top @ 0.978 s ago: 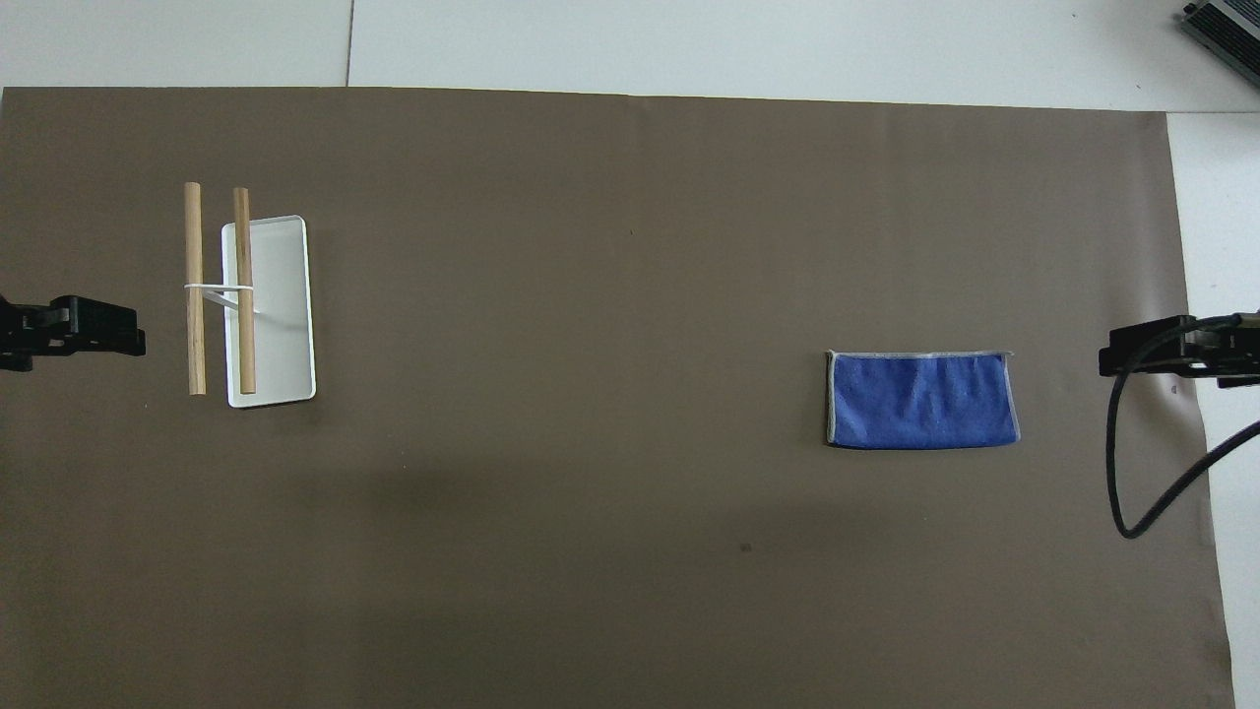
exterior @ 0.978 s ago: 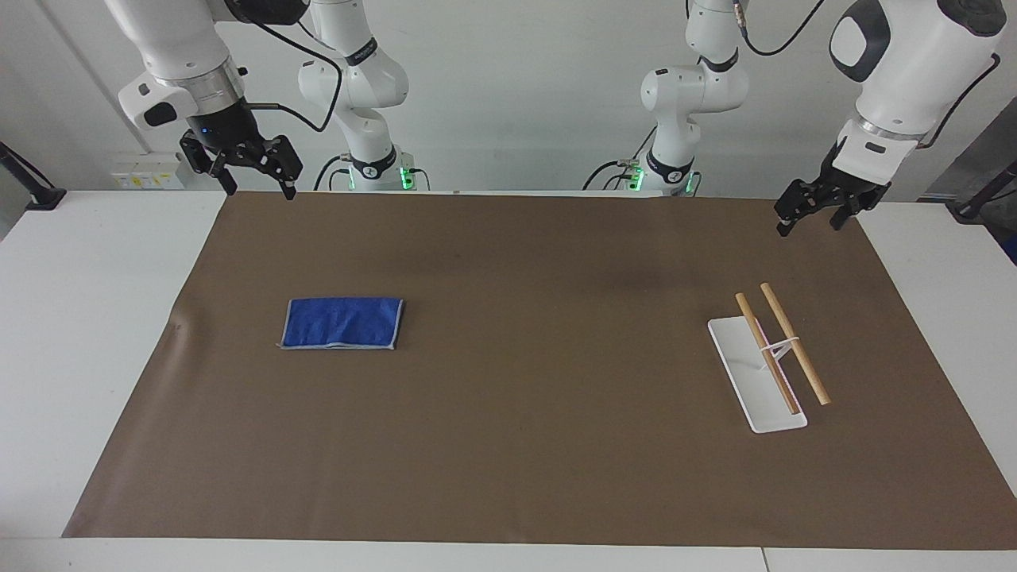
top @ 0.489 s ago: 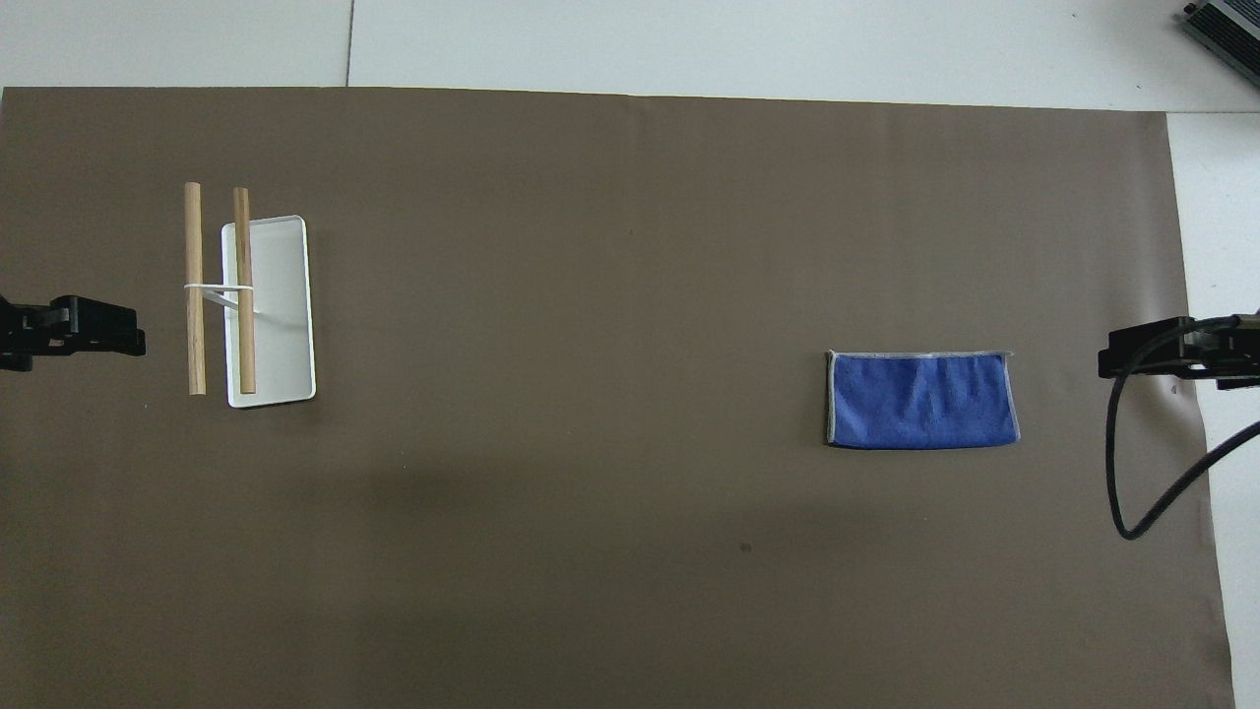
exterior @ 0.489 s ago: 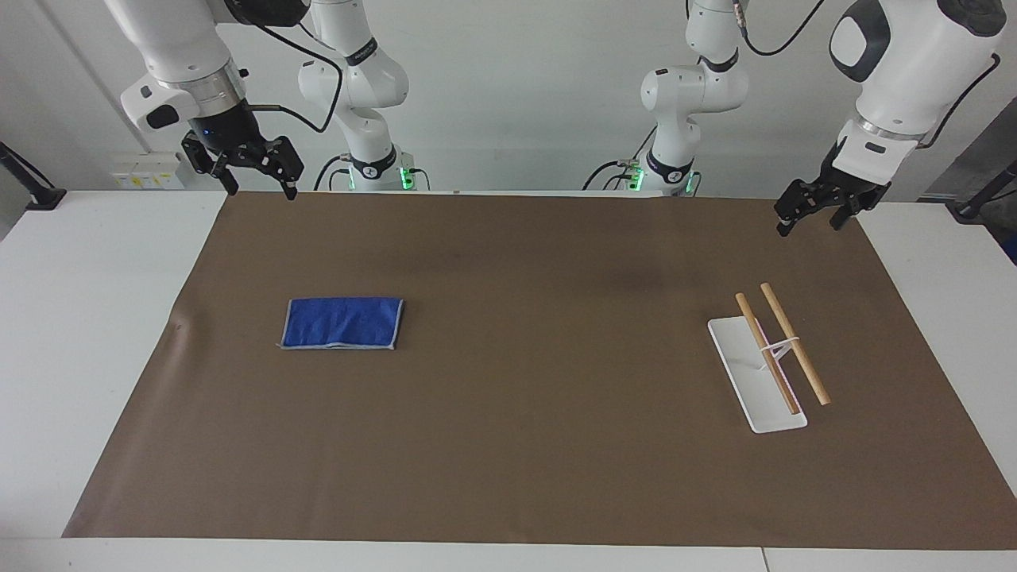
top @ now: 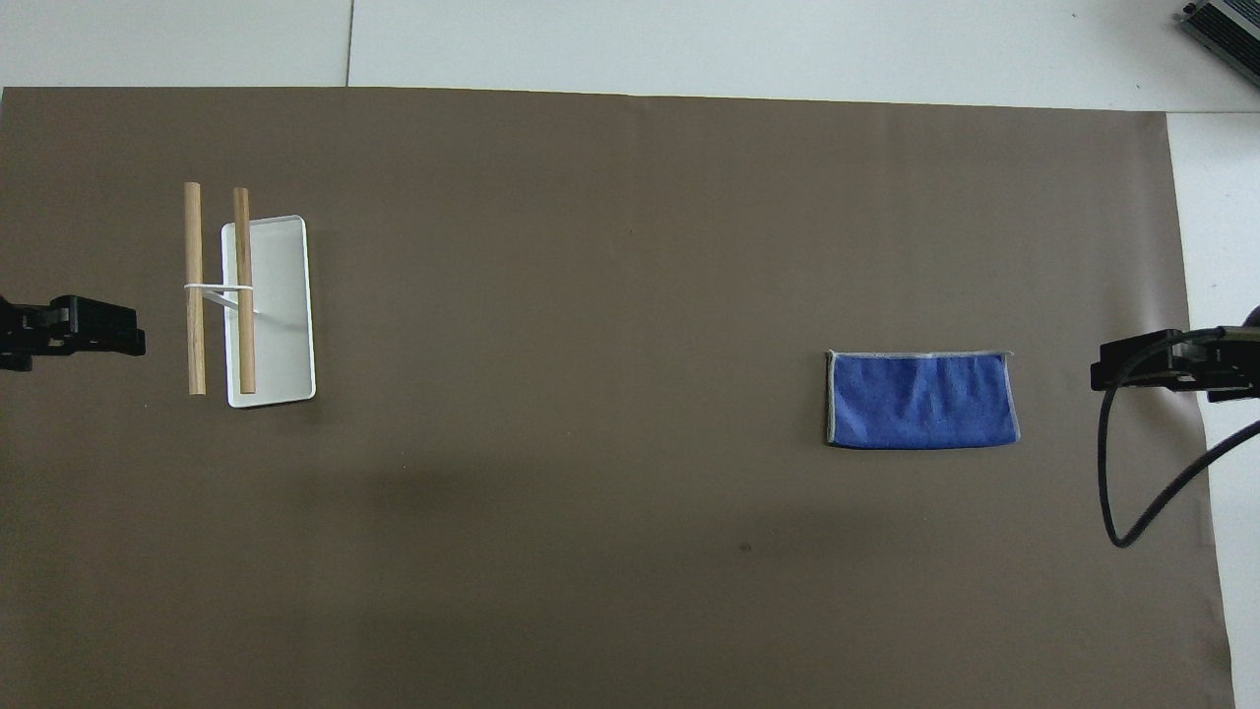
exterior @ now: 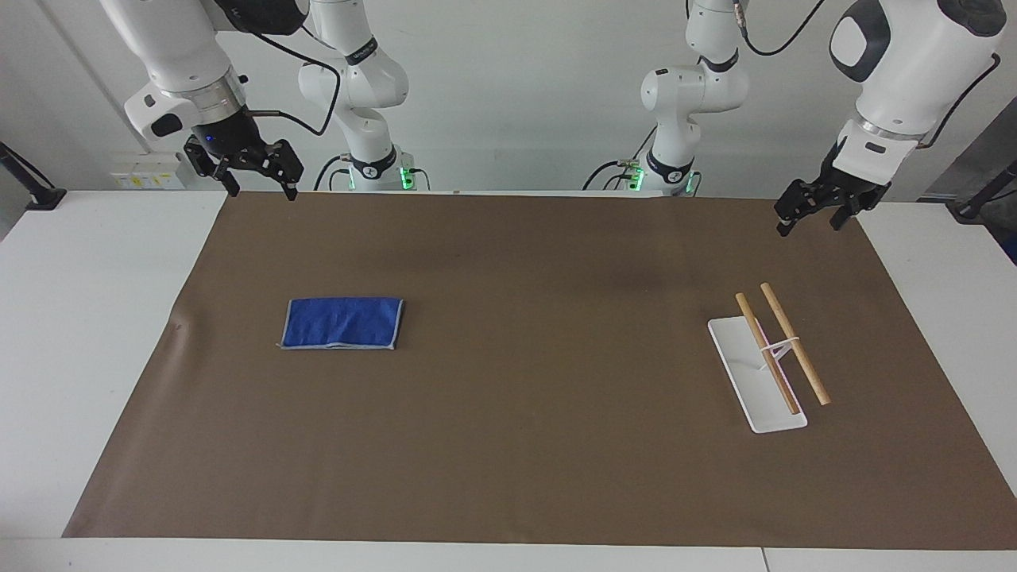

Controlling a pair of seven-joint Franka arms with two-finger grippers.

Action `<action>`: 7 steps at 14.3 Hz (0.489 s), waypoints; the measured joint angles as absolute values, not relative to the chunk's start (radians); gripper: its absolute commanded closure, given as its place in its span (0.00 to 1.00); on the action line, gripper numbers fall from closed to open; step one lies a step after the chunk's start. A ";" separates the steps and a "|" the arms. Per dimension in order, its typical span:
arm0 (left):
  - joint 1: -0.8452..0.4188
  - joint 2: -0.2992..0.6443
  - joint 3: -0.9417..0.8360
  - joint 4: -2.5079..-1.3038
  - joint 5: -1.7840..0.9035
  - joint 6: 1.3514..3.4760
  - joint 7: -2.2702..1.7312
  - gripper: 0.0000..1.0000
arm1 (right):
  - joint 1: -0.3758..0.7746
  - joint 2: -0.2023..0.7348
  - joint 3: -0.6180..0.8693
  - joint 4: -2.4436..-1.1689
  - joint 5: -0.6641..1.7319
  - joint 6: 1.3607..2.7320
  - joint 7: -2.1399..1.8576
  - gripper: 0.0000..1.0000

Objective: Right arm passes towel to left arm to hang

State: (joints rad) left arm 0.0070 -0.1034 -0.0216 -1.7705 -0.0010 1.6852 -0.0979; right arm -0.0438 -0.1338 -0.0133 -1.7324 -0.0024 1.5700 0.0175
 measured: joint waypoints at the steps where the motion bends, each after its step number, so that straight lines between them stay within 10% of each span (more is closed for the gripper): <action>1: 0.007 -0.103 -0.022 -1.770 -0.001 1.685 -0.098 0.00 | -0.049 -0.137 -0.014 -1.750 -0.002 1.607 0.000 0.00; 7: 0.007 -0.103 -0.022 -1.770 -0.001 1.685 -0.098 0.00 | -0.046 -0.130 -0.010 -1.921 -0.002 1.875 -0.011 0.00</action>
State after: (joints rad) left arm 0.0070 -0.1034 -0.0216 -1.7705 -0.0010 1.6852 -0.0979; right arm -0.0456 -0.1299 -0.0105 -1.9206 -0.0018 1.8746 -0.0110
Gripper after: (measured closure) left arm 0.000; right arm 0.000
